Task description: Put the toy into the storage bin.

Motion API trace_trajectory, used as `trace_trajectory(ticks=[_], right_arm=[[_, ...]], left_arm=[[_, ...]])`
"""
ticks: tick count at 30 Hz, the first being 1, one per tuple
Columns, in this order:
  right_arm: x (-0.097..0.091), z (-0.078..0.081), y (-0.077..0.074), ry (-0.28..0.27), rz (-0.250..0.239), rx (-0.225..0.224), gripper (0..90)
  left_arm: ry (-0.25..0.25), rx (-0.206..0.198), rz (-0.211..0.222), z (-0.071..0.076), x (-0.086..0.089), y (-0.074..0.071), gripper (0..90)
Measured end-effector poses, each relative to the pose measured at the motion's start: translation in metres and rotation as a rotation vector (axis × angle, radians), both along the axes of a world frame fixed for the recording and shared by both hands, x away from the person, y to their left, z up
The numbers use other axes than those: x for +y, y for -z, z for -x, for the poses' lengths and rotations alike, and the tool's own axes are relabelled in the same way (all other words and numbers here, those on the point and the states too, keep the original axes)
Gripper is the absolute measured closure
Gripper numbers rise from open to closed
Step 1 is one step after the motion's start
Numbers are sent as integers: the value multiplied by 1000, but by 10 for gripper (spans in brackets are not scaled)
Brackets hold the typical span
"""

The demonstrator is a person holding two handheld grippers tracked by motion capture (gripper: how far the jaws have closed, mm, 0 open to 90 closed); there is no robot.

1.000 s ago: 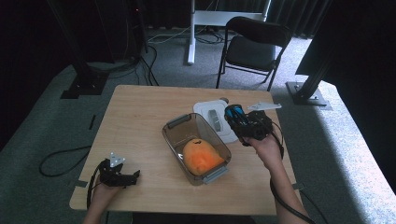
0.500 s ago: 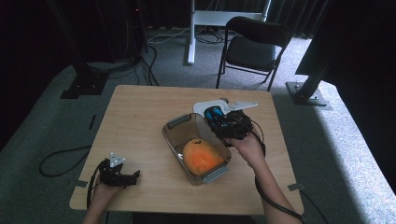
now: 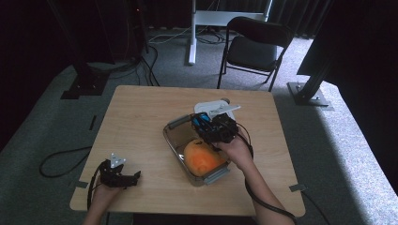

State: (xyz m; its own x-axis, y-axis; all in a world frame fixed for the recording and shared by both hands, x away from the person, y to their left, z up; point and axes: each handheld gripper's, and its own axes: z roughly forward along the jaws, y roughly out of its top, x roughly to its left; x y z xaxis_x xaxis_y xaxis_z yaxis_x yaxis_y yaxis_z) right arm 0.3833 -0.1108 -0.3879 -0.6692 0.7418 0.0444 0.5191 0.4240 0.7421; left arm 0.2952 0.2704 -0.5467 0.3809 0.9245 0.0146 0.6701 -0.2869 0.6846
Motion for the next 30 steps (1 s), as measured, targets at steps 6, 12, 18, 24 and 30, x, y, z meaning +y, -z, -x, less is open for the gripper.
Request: trace_trajectory(ticks=[6, 12, 18, 24, 30], right_arm=[[9, -4, 11, -11, 9, 27, 256], [13, -8, 21, -8, 29, 56, 256], [15, -9, 24, -6, 40, 61, 256], [18, -9, 26, 0, 40, 72, 256], [22, -10, 28, -1, 52, 85, 256]], left_arm=[[0, 0, 1, 0, 0, 0, 2], [2, 0, -2, 0, 0, 0, 3], [2, 0, -2, 0, 0, 0, 2], [1, 1, 0, 0, 0, 0, 2], [2, 1, -1, 0, 0, 0, 2]])
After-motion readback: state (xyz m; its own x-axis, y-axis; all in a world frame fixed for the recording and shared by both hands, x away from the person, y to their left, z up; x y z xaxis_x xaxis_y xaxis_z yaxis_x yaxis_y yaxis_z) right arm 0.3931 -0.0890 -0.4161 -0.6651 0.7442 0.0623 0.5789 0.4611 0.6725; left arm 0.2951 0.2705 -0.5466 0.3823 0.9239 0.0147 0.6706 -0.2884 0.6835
